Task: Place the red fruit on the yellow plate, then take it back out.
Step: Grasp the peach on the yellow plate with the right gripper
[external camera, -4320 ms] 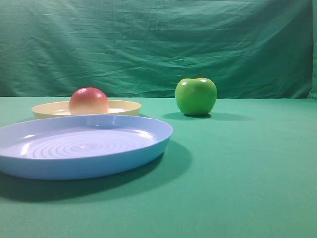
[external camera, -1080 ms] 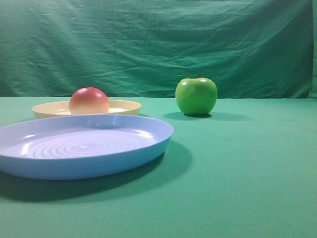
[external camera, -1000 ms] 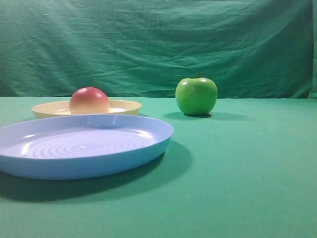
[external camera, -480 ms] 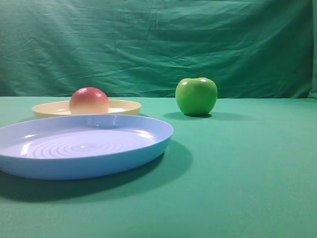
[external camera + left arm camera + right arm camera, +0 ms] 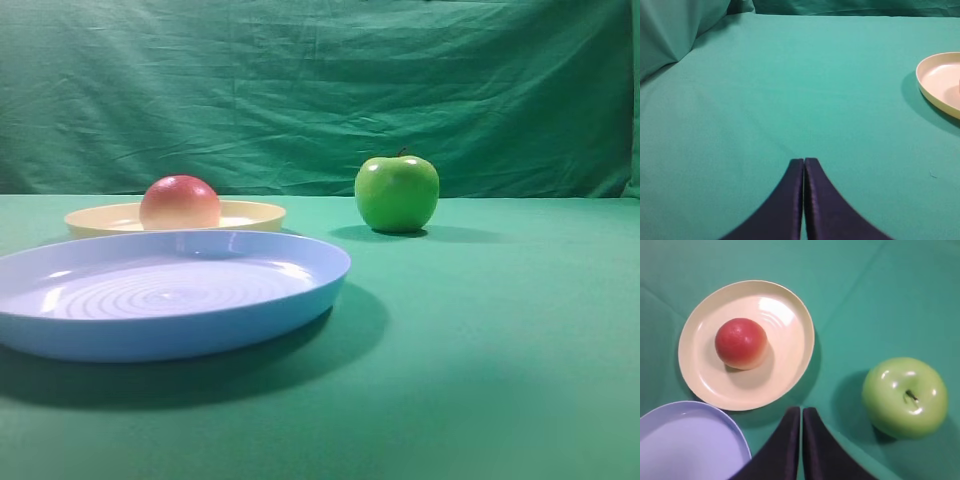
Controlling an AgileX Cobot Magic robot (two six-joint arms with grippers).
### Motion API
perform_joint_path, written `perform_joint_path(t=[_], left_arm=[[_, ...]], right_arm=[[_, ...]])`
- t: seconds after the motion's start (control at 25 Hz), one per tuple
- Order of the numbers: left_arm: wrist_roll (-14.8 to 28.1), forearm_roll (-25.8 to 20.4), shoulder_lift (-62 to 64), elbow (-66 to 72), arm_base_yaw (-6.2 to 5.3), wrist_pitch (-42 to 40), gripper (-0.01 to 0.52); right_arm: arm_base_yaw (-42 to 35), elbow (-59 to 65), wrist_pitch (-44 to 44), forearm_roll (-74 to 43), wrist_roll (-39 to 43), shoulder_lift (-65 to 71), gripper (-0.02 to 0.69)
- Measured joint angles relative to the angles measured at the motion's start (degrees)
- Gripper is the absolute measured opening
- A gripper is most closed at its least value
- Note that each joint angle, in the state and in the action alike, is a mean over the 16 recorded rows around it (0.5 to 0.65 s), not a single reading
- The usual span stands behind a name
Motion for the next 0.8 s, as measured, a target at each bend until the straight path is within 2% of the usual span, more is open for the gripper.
perform_joint_path(t=[0.32, 0.44, 0.56, 0.8], left_arm=[[0.00, 0.00, 0.00, 0.00, 0.00, 0.00, 0.000], [0.00, 0.00, 0.00, 0.00, 0.00, 0.00, 0.000], [0.00, 0.00, 0.00, 0.00, 0.00, 0.00, 0.000], [0.00, 0.00, 0.00, 0.00, 0.00, 0.00, 0.000]], right_arm=[[3.11, -17.47, 6.33, 2.77, -7.16, 14.76, 0.005], [4.26, -20.87, 6.29, 4.77, -10.00, 18.90, 0.036], [5.12, -22.75, 5.75, 7.09, -13.07, 22.12, 0.109], [5.87, -23.72, 3.69, 12.03, -18.86, 26.37, 0.344]])
